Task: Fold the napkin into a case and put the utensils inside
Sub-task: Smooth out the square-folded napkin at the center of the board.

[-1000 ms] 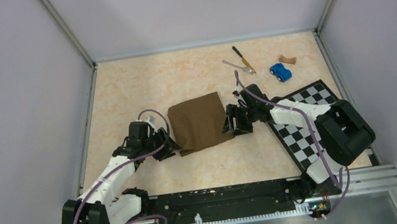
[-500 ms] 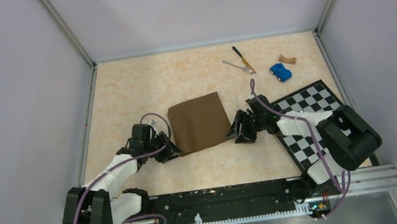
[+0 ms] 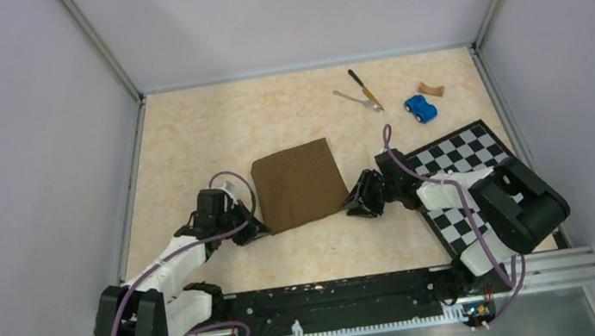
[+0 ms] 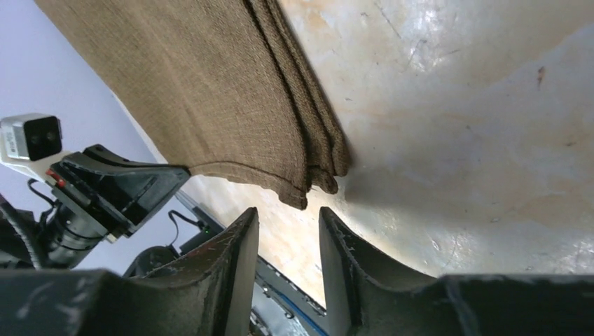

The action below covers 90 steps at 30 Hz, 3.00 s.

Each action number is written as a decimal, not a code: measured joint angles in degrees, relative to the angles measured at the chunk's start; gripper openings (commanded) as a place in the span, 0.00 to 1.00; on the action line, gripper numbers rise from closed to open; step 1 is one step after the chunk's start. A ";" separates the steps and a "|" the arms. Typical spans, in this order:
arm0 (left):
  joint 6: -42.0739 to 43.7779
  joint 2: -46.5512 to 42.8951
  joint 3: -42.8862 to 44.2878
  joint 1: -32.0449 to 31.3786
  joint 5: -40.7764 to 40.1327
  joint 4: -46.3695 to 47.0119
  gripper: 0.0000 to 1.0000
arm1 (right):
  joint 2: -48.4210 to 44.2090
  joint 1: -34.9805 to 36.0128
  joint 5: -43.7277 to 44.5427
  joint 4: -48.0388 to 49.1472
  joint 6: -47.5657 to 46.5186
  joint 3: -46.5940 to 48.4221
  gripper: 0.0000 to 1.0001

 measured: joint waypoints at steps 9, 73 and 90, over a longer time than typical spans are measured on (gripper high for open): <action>0.02 -0.02 -1.01 0.00 -0.85 0.52 0.00 | 0.07 0.00 1.64 0.87 1.92 0.00 0.35; 1.46 -5.07 -2.03 0.00 0.07 -0.39 0.00 | 5.99 0.55 6.29 -6.05 14.40 6.82 0.02; 1.55 -7.15 0.66 0.00 1.07 -3.13 0.00 | 2.62 0.26 6.16 -13.73 12.52 10.25 0.00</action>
